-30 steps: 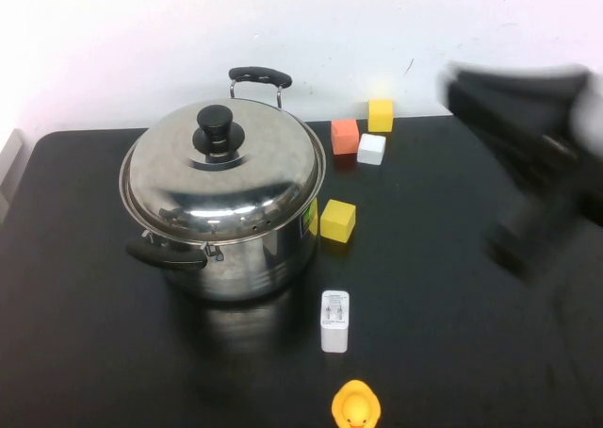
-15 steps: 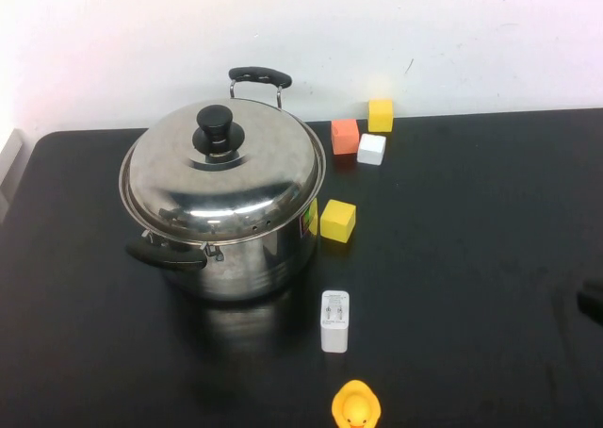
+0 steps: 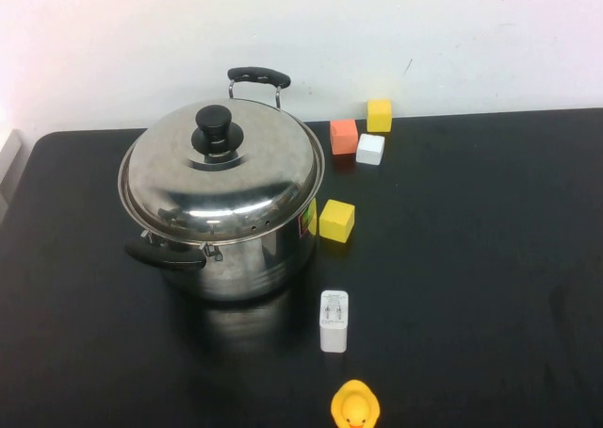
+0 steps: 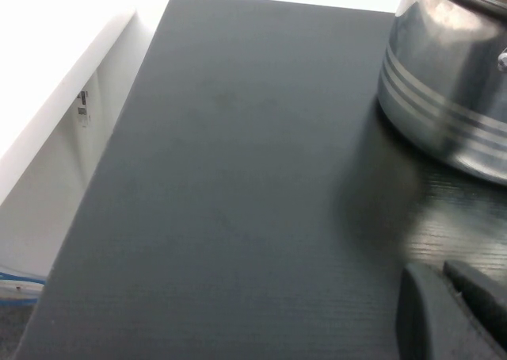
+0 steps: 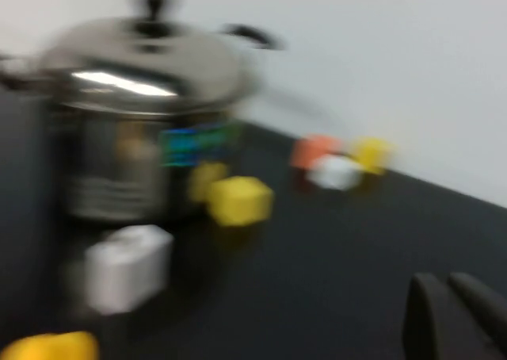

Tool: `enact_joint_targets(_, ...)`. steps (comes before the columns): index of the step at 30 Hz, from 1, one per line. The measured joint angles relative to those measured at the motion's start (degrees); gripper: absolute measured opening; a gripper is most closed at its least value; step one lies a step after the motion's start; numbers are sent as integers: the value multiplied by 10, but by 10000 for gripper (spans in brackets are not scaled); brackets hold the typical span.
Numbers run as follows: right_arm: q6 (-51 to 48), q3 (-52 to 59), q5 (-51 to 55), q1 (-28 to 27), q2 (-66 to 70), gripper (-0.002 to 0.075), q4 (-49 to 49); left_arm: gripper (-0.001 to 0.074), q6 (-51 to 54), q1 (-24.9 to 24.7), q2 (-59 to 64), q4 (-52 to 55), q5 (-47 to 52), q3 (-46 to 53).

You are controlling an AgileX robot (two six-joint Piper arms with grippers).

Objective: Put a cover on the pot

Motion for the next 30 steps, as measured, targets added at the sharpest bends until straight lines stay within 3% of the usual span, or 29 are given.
enact_joint_targets(9,0,55,110,-268,-182,-2,-4,-2,0,0,0,0,0,0)
enact_joint_targets(14,13,90,140,-348,-256,-2,-17,-2,0,0,0,0,0,0)
enact_joint_targets(19,44,91,169,-355,-264,-2,-43,-2,0,0,0,0,0,0)
enact_joint_targets(25,76,91,225,-295,-264,-2,-43,-3,0,0,0,0,0,0)
enact_joint_targets(30,83,90,266,-283,-264,-2,-43,-2,0,0,0,0,0,0)
